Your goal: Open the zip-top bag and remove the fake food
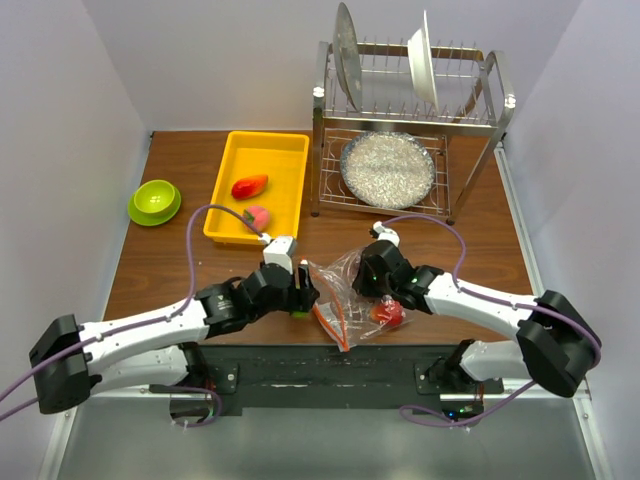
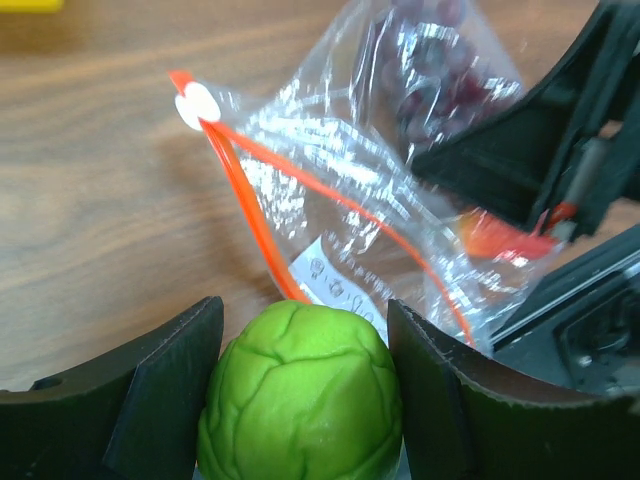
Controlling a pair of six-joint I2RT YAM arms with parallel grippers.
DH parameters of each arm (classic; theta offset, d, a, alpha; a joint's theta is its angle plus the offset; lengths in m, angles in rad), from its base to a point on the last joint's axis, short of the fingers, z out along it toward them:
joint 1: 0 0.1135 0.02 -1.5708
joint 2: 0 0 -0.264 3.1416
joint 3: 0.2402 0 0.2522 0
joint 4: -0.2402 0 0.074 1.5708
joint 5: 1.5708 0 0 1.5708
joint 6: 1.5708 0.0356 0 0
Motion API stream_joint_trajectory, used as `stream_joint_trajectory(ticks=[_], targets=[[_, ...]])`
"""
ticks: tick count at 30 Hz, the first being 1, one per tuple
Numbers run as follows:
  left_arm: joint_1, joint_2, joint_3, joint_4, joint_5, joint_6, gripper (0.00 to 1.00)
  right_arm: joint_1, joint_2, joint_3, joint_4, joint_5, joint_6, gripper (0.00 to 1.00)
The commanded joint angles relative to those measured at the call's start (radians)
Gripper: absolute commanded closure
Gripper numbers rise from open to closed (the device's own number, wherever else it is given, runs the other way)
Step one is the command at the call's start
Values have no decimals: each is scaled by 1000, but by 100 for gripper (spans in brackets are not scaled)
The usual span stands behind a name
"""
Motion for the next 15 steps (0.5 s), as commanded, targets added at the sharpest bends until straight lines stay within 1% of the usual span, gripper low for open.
stream_joint_trajectory(ticks=[1, 4, 5, 6, 8, 9, 10, 13, 14, 15], targets=[[113, -61, 84, -41, 44, 40, 70, 4, -34, -5, -8, 22, -17, 83], [208, -52, 123, 3, 87, 109, 69, 4, -47, -10, -13, 24, -20, 83], [280, -38, 142, 19, 102, 128, 69, 4, -56, -13, -14, 27, -22, 82], [317, 0, 162, 36, 127, 163, 69, 4, -61, -13, -17, 25, -25, 82], [393, 54, 226, 103, 115, 203, 69, 4, -67, -10, -26, 30, -26, 82], [415, 119, 251, 126, 78, 232, 69, 4, -74, -7, -29, 30, -29, 82], [459, 158, 306, 157, 63, 240, 69, 4, -77, -5, -36, 33, -31, 82], [532, 308, 402, 212, 23, 263, 69, 4, -93, 7, -54, 39, -45, 79], [552, 342, 424, 258, 12, 272, 69, 4, -97, 12, -57, 36, -45, 79], [567, 408, 443, 276, 3, 292, 68, 6, -116, 13, -62, 33, -46, 78]])
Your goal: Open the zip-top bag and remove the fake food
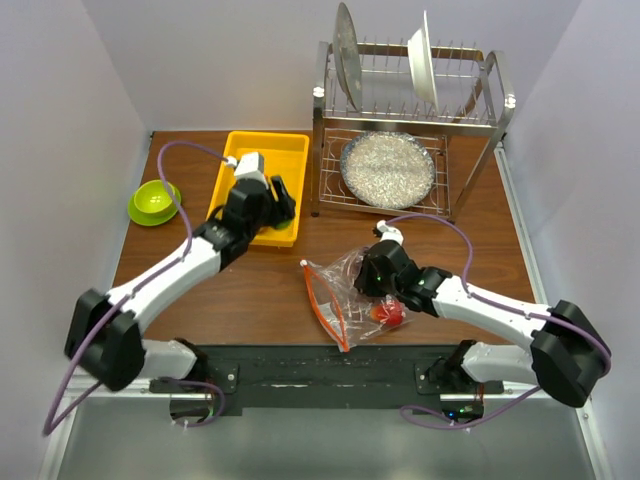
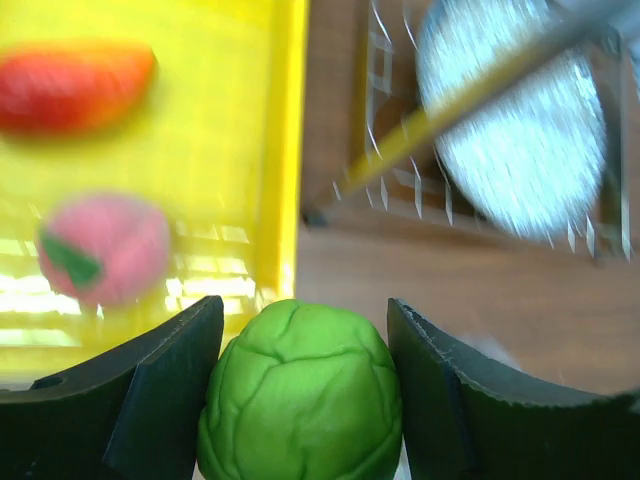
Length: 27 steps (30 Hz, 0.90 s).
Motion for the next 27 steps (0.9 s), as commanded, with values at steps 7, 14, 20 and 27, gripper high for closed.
stream_joint_trajectory(ticks=[7, 14, 20, 27], targets=[[162, 398, 239, 286, -17, 156, 68, 4, -107, 42, -81, 36, -39, 75], [207, 510, 302, 277, 70, 151, 28, 4, -150, 71, -126, 44, -67, 63], [207, 459, 325, 182, 69, 176, 9, 4, -171, 76, -169, 77, -79, 43], [207, 256, 184, 64, 75, 90, 20, 4, -228, 59, -252, 143, -64, 37]])
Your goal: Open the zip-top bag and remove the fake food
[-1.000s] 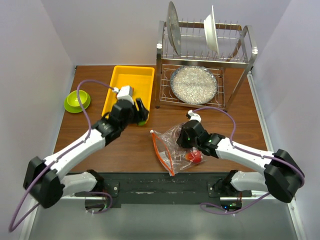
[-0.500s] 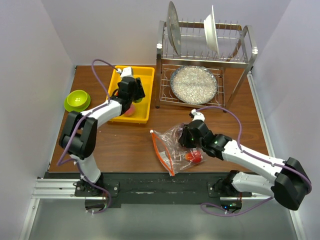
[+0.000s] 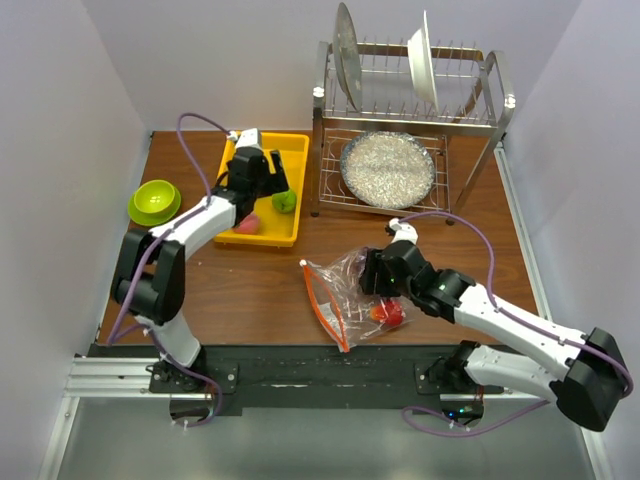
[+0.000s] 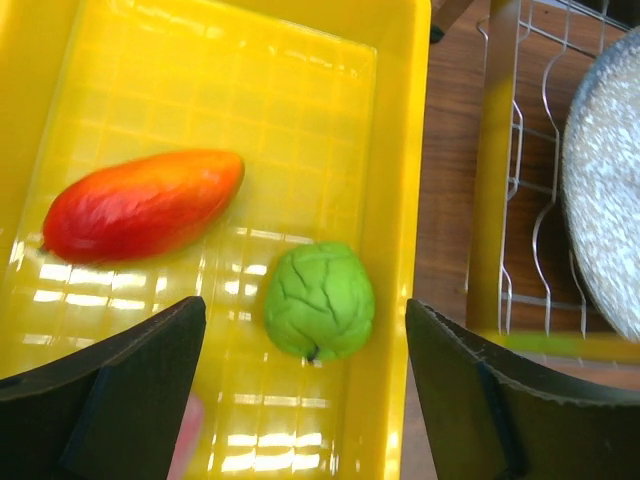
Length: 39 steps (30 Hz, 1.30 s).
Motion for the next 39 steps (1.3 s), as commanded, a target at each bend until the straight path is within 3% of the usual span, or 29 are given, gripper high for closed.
stream_joint_trajectory(ticks=[1, 3, 9, 17, 22, 28, 39], targets=[[5, -212, -160, -35, 24, -64, 23, 4, -76, 17, -83, 84, 7, 37], [2, -323, -242, -23, 62, -105, 32, 4, -100, 6, -103, 104, 22, 37], [-82, -602, -559, -18, 100, -182, 45, 4, -182, -40, -186, 155, 77, 37], [-355, -823, -856, 95, 157, -346, 62, 4, -272, -118, -232, 182, 160, 41], [-519, -796, -850, 166, 126, -405, 65, 4, -269, -148, -240, 183, 193, 42], [-630, -684, -799, 218, 82, -406, 69, 4, -274, -164, -254, 205, 208, 41], [-695, -506, -703, 299, 65, -366, 72, 4, -199, -176, -196, 190, 209, 41]])
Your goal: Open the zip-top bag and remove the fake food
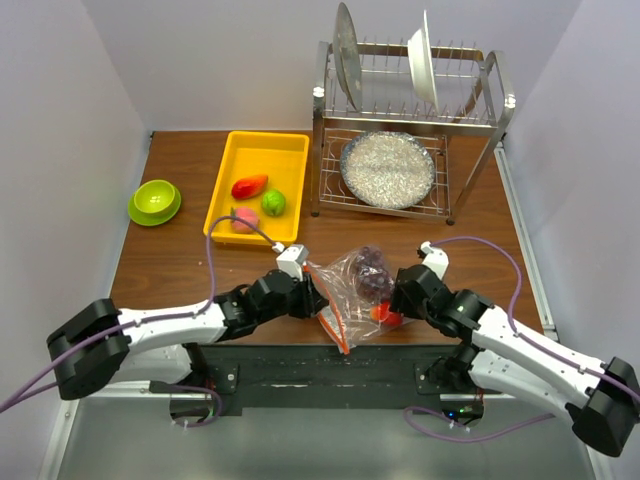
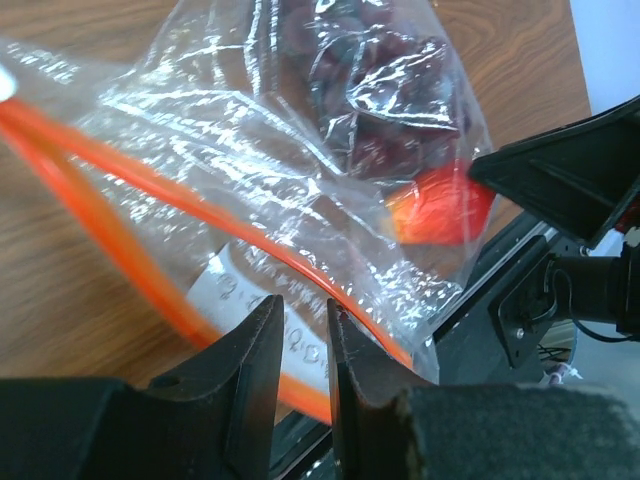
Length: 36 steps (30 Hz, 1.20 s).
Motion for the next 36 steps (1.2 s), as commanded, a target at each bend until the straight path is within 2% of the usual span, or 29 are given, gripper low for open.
stream_joint_trajectory(ticks=[1, 5, 9, 14, 16, 17, 18, 21, 23, 36], targets=[[-22, 68, 66, 107, -26, 21, 72, 4, 19, -12, 40, 29, 21, 42], [-29, 172, 71, 164, -12, 27, 73, 4, 34, -17, 64, 18, 17, 45], [-41, 232, 49, 233, 5, 8, 75, 4, 42, -26, 83, -1, 17, 60], [-55, 269, 39, 262, -3, -2, 76, 4, 54, -20, 104, -21, 6, 74], [-56, 282, 39, 257, -12, -5, 80, 4, 60, -5, 109, -24, 3, 82], [-56, 295, 40, 250, -18, -9, 90, 4, 63, 2, 106, -21, -2, 85], [-56, 298, 40, 227, -34, -17, 94, 4, 62, 11, 95, -18, -5, 89], [-58, 312, 34, 186, -58, -37, 100, 4, 54, 46, 72, 8, -20, 97], [-58, 318, 31, 164, -69, -51, 100, 4, 51, 75, 51, 26, -29, 100], [-58, 335, -24, 136, -97, -89, 100, 4, -26, 209, -69, 81, -52, 100]])
